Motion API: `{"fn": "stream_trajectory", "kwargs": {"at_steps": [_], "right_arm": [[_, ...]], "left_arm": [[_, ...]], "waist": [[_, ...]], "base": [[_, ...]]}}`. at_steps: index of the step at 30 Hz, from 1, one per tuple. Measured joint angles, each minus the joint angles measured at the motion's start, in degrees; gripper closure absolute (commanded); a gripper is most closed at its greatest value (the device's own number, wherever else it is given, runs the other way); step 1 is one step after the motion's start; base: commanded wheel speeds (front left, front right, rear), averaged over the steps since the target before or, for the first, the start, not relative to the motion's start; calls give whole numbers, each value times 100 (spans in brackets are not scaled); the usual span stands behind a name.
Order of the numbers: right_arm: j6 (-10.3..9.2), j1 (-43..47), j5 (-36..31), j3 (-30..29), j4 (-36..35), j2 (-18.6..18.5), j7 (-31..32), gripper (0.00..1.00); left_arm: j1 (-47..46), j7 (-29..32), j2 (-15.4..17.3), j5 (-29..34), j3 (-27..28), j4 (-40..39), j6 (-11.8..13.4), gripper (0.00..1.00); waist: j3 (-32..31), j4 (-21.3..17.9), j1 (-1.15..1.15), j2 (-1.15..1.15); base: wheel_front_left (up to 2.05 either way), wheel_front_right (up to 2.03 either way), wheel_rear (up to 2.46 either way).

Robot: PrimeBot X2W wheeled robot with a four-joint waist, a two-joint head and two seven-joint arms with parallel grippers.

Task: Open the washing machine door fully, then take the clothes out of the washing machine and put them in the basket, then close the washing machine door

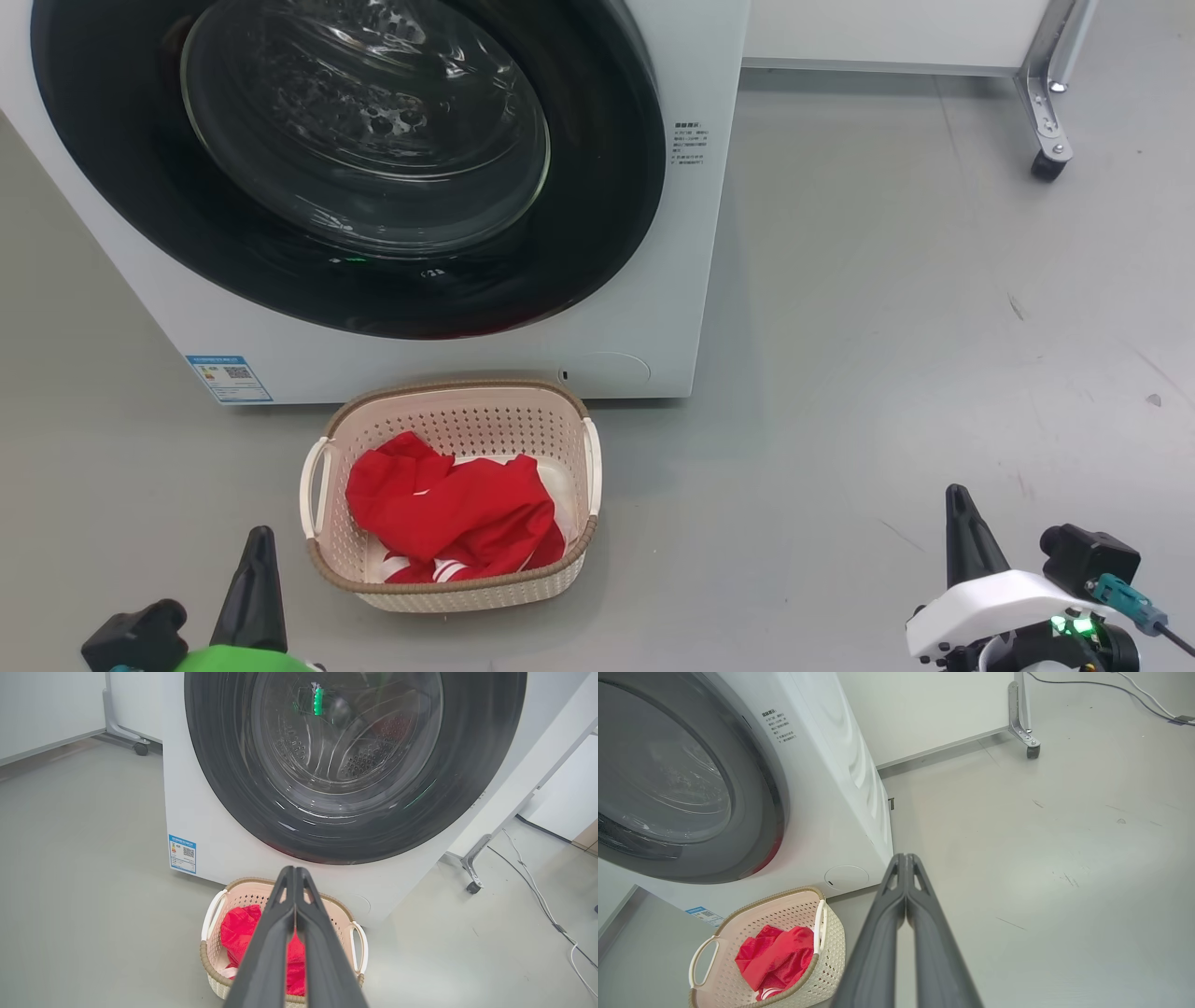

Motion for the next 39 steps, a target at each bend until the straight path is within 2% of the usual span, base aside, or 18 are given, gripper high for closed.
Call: {"fn": "stream_trajectory", "kwargs": {"at_steps": [39], "right_arm": [[132,-218,2862,-572,-116,-1,793,100]], "left_arm": [[-244,792,90,-2943,126,14,0,100]], "waist": [[-105,-148,0,0]], "base": [[0,0,0]]}}
